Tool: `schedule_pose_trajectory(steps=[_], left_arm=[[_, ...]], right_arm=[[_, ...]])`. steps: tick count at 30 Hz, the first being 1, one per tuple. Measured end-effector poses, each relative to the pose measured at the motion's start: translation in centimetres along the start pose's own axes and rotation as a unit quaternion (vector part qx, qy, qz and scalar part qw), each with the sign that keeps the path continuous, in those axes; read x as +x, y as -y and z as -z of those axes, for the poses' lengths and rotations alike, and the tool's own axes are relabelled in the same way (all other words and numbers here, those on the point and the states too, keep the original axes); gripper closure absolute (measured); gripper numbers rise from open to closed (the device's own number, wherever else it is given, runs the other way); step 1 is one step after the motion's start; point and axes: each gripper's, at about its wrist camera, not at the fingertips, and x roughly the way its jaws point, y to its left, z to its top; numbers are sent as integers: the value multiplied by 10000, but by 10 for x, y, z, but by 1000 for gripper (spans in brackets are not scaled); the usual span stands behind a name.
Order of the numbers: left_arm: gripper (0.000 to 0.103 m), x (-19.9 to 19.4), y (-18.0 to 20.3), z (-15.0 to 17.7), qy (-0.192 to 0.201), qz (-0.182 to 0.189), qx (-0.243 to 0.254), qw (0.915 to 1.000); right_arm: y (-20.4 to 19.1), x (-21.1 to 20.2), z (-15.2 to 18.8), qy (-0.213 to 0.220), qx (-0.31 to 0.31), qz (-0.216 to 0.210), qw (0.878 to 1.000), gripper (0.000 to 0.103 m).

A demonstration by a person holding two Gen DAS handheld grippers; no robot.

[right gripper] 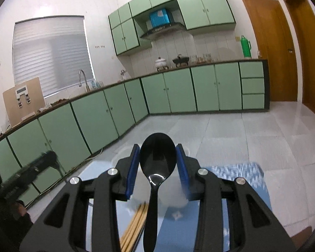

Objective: Organize utensils
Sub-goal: 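Lower the black spoon into the caddy and open the right gripper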

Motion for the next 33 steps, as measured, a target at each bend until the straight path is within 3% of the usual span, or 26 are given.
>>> schedule_pose_trajectory(steps=[7,12,18,22,25,27,33], left_arm=[[79,18,14,-54,496,330,54,9982],[80,57,25,-69,542,437,196,9974],[81,118,13,-49,160,470,17,9988],[81,139,3,-32,-119,493,-126,9986],[78,138,0,-25,-192,437,-155,9987],[73,133,2,-25,-205,402,-88,9989],[64,106,7,-29,-206,322,-22,9993]], right_arm=[[11,29,-41,268,22,-72,9996,69],[20,60,-63,472,15,50,9989,69],[36,105,-54,358,54,242,9991,69],[37,119,-42,213,16,264,9994,69],[42,121,-33,49,103,204,9997,66],[42,115,-31,35,108,235,9997,59],[43,79,-27,5,338,238,9991,50]])
